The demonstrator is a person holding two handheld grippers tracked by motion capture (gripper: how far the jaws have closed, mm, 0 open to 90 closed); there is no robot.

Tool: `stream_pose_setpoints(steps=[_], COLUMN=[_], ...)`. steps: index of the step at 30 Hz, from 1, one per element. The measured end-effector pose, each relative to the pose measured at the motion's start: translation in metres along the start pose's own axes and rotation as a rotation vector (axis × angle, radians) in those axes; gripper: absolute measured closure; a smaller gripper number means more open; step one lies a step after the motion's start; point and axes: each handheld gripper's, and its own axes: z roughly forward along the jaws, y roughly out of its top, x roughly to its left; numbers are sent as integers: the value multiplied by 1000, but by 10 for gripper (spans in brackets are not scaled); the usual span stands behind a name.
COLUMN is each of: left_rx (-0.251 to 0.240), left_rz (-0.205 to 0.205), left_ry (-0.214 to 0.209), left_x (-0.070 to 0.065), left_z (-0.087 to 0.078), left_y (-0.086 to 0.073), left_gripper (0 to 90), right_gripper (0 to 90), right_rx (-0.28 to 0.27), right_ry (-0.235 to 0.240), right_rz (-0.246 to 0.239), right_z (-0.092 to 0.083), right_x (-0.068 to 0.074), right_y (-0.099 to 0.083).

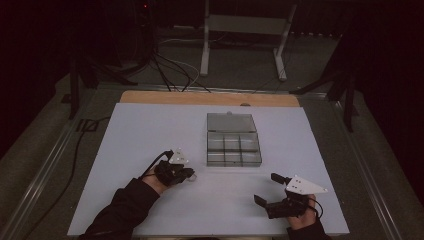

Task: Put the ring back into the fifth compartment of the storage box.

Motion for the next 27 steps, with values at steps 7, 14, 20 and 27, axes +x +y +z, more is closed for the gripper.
stream_pose_setpoints(steps=[7, 14, 20, 27], left_rx=[-16, -28, -20, -25], left_rz=[-5, 3, 17, 26], left_ry=[-8, -8, -18, -36], left_x=[-1, -1, -5, -6], left_z=[-4, -9, -6, -6], left_y=[2, 5, 7, 13], left_gripper=[886, 886, 886, 886], right_gripper=[0, 0, 0, 0], right_rx=[0, 1, 1, 6], right_ry=[-2, -5, -8, -6], right_rz=[-2, -5, -5, -3], right_z=[0, 0, 0, 0], right_x=[0, 1, 1, 1], right_y=[0, 0, 0, 0])
